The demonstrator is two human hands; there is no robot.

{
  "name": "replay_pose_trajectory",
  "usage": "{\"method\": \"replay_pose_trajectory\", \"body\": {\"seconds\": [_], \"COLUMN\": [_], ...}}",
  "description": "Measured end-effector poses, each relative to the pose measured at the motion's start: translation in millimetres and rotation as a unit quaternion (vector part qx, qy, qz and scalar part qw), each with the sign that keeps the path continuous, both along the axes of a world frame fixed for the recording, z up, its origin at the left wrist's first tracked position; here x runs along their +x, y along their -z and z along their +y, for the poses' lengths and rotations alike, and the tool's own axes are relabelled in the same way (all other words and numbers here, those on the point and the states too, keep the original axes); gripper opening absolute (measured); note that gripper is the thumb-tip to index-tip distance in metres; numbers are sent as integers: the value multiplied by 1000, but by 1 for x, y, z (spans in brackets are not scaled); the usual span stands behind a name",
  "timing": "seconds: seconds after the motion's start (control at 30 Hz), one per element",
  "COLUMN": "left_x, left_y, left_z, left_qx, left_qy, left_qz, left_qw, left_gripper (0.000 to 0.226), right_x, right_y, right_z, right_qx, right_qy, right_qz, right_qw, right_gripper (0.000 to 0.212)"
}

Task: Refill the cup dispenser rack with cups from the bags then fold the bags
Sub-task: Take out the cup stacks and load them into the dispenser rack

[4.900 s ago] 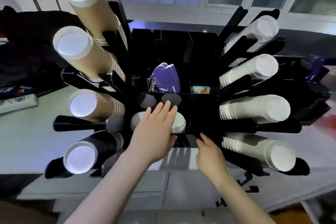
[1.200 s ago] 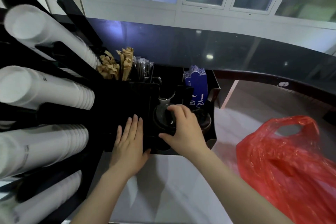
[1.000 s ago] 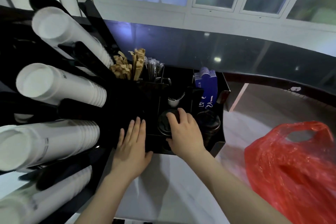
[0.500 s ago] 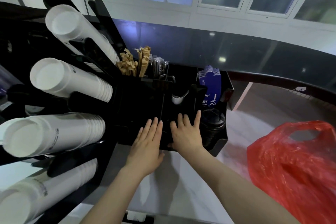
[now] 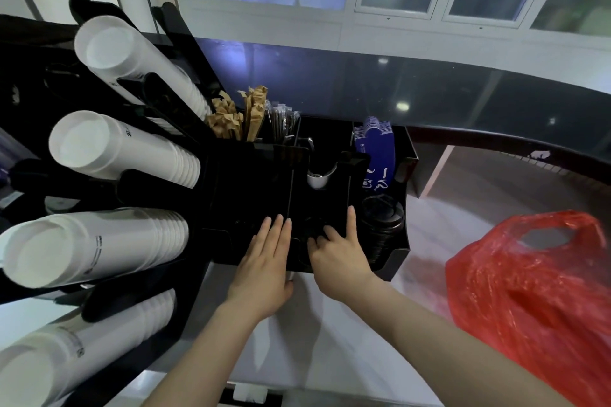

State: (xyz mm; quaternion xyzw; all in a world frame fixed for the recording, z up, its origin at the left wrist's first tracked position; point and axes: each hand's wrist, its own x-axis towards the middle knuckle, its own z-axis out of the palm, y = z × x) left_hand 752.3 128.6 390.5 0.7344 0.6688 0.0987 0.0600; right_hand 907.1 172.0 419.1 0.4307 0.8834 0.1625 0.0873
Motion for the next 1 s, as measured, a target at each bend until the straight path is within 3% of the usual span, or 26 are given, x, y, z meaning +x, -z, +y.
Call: {"method": "replay_pose_trajectory", "body": {"seconds": [0.1, 0.17, 0.27, 0.33, 0.47, 0.6, 0.77, 1.0], "left_x": [-2, -3, -2, -1, -1, -1, 0, 0], "left_y": [0, -1, -2, -2, -2, -3, -5, -4], "left_z": [0, 0, 1, 0, -2, -3, -3, -2], "left_qx": [-3, -2, 1, -2, -5, -8, -16, -22], "left_qy": [5, 7, 9, 3, -9, -13, -19, -23], "left_qz": [1, 4, 5, -4, 5, 0, 10, -2], "left_qw": [1000, 1000, 1000, 1000, 1000, 1000, 1000, 999], "left_gripper": [101, 100, 101, 102, 103, 102, 101, 101], "right_x": [7, 17, 40, 56, 80, 86, 81, 88], "right_y": [-5, -10, -17, -27, -37, -40, -39, -40], "right_z": [0, -3, 0, 6, 24, 36, 43, 40], "right_qx": [-22, 38, 129, 133, -16, -102, -98, -75], "right_qy": [-2, -26, -44, 15, 156, 182, 184, 174], "right_qz": [47, 131, 313, 355, 314, 302, 265, 370], "right_qw": [999, 990, 940, 925, 936, 930, 941, 909], "right_gripper": [42, 38, 30, 35, 66, 86, 81, 73]}}
